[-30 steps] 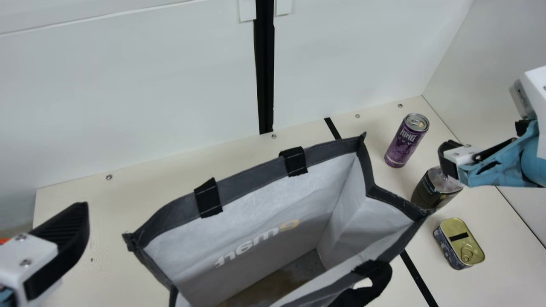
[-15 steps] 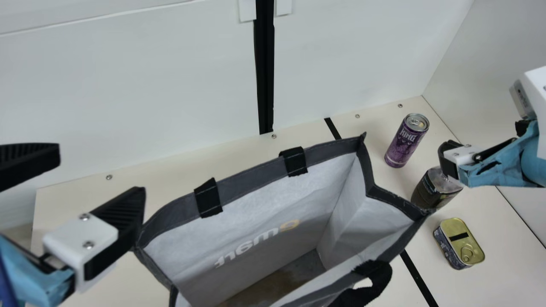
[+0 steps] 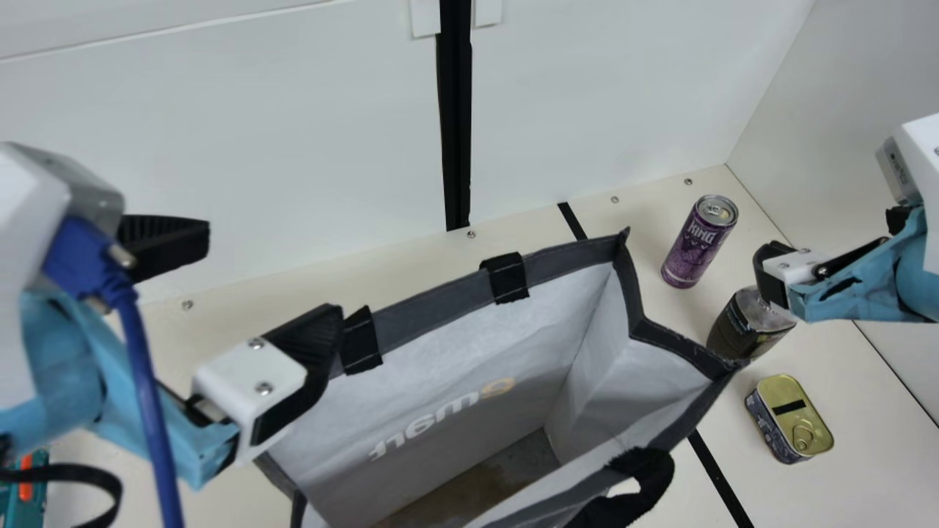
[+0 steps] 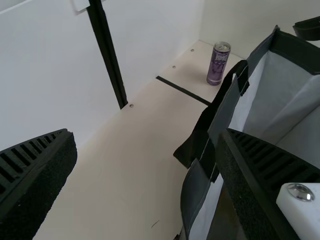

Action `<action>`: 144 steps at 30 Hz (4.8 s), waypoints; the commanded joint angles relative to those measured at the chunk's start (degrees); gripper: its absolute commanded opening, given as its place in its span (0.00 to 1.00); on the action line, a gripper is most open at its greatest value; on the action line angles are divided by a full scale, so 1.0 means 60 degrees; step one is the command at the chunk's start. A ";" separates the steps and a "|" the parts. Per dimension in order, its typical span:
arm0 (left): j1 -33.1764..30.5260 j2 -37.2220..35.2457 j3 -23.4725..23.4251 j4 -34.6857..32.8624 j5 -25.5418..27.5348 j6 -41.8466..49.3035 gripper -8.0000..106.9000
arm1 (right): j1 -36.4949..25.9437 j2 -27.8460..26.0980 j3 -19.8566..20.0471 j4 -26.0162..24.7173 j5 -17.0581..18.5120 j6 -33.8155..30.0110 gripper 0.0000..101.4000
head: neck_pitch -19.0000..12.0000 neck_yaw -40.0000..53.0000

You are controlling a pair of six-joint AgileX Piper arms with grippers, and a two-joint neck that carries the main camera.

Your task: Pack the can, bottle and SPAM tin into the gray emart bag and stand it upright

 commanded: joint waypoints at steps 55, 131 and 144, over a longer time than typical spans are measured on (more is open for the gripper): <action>-0.1866 0.1145 0.0488 0.0848 0.0000 -0.1289 0.00 | 0.0000 0.0000 0.0000 0.0000 0.0000 0.0000 0.94 | -0.0216 -0.0008; -0.3226 -0.1898 0.6932 1.2599 0.0000 -1.0616 0.00 | 0.0000 0.0000 0.0000 0.0000 0.0000 0.0000 0.94 | -0.0216 -0.0008; -0.4232 -0.1643 0.6939 1.0893 0.0000 -1.1198 0.00 | 0.0000 0.0000 0.0000 0.0000 0.0000 0.0000 0.94 | -0.0216 -0.0008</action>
